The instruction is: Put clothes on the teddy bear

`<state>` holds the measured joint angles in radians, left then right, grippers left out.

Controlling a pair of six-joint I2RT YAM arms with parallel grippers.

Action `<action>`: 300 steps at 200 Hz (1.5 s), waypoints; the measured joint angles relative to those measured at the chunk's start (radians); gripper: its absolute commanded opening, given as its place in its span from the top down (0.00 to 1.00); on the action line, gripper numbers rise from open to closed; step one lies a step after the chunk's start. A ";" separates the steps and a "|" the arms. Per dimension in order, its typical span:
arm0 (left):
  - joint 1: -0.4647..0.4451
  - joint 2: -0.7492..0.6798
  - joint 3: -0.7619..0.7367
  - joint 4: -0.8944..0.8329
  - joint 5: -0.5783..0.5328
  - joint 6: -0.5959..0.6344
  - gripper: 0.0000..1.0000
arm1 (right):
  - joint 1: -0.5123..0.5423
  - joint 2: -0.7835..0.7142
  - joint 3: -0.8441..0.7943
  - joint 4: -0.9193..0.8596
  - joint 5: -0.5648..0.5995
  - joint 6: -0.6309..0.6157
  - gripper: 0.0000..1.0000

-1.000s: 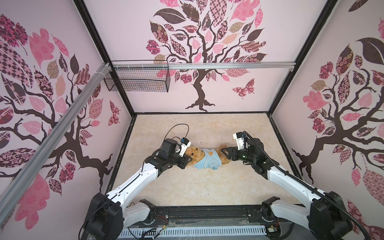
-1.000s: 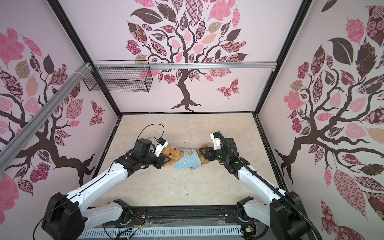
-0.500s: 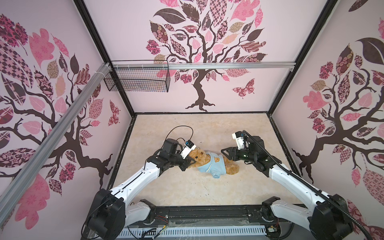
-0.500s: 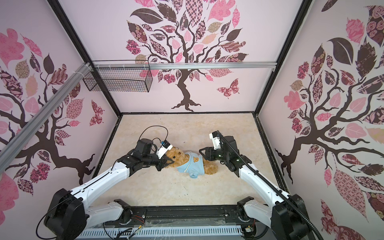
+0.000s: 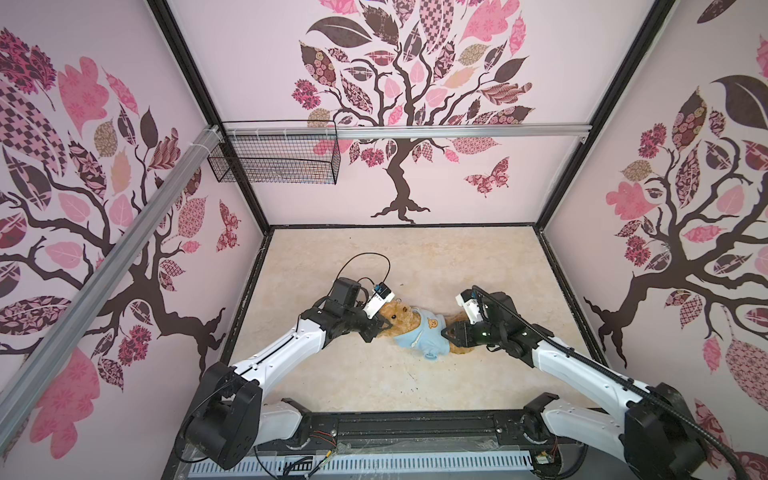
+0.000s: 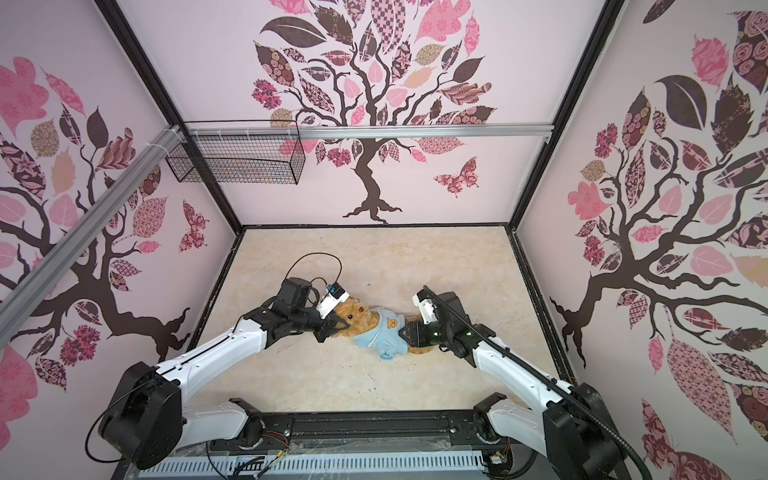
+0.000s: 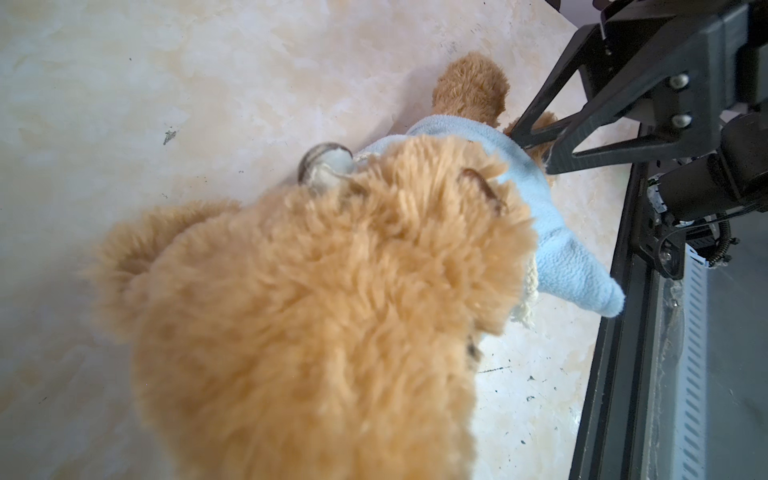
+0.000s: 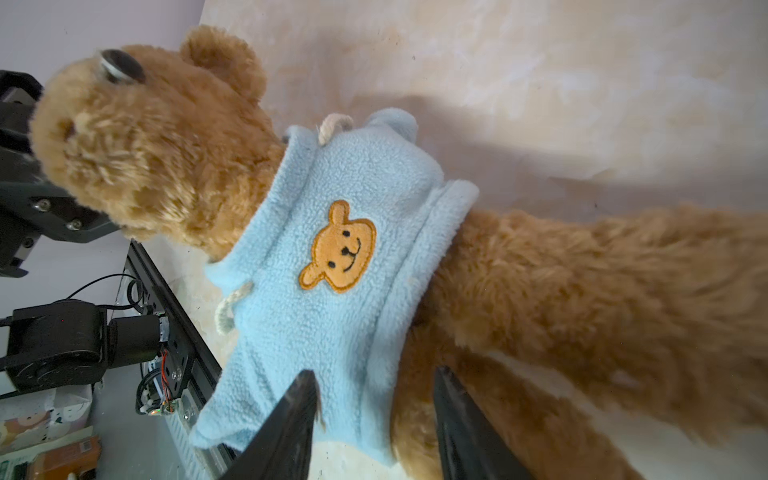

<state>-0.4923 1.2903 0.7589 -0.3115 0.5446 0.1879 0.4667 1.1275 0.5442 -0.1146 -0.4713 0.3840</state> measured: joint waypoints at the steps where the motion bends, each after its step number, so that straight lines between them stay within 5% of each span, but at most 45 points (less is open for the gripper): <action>1: 0.000 0.000 0.000 0.000 0.000 0.000 1.00 | 0.000 0.002 0.000 0.002 -0.001 0.003 0.64; 34: 0.000 -0.009 0.000 0.003 -0.010 0.000 1.00 | 0.000 0.071 0.000 0.099 -0.026 0.048 0.92; 54: 0.000 -0.020 0.000 0.004 -0.028 -0.007 1.00 | -0.005 0.082 -0.003 0.146 -0.023 0.072 1.00; 99: 0.005 -0.080 -0.010 -0.003 -0.061 -0.035 1.00 | -0.137 0.074 -0.083 0.240 -0.055 0.114 1.00; 173: 0.032 -0.111 -0.044 -0.011 -0.071 -0.048 1.00 | -0.154 0.086 -0.121 0.366 -0.085 0.167 1.00; 201: 0.013 -0.073 -0.044 -0.006 -0.074 -0.049 1.00 | -0.142 0.106 -0.094 0.314 -0.061 0.136 0.78; 257: -0.013 0.011 -0.044 -0.012 -0.108 -0.102 0.67 | -0.053 -0.081 -0.048 0.233 0.093 0.039 0.71; 300: -0.039 -0.013 -0.044 -0.020 -0.143 -0.138 0.41 | 0.135 0.101 0.001 0.341 0.082 0.092 0.81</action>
<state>-0.5308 1.2770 0.7147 -0.3313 0.4011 0.0494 0.6022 1.2285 0.5453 0.2264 -0.3893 0.4759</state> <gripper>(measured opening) 0.525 0.204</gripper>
